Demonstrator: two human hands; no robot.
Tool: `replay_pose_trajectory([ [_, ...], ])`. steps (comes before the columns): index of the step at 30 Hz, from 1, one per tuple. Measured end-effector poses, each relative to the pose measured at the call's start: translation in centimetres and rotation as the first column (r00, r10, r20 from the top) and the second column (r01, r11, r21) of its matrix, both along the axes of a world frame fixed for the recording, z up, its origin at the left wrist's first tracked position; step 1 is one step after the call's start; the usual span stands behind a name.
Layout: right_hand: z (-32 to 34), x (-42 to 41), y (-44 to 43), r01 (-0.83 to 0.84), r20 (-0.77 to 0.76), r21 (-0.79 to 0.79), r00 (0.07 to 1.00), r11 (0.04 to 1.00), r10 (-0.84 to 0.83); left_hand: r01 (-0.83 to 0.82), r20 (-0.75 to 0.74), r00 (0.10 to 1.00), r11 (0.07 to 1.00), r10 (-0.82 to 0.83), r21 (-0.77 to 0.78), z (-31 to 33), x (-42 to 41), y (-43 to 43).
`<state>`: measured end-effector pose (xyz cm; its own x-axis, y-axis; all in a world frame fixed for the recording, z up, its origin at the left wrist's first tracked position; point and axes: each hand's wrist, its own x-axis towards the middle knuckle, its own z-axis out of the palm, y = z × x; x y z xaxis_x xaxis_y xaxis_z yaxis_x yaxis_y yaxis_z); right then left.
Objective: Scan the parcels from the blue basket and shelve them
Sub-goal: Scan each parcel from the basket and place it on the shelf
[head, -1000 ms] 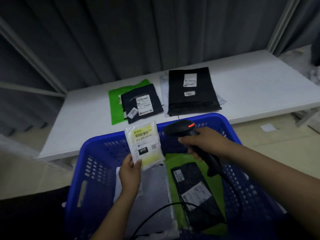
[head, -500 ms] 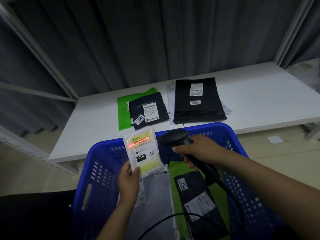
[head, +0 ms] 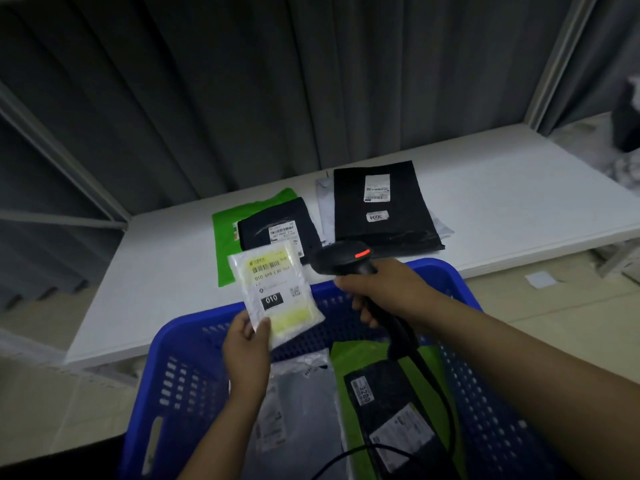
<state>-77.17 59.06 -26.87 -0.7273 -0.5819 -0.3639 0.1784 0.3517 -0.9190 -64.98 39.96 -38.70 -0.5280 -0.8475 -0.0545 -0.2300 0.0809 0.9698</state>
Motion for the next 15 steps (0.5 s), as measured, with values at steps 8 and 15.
replay_pose_trajectory([
  [8,-2.0,-4.3,-1.4,0.296,0.131,-0.058,0.949,0.954,-0.286,0.001,0.127,0.992,1.000,-0.001,0.001,0.0,-12.8,-7.9],
  [15,-5.3,-5.0,-1.3,0.325,0.133,0.057,0.935,0.944,-0.330,0.096,0.283,0.959,0.966,-0.025,-0.241,-2.9,-19.1,-12.8],
])
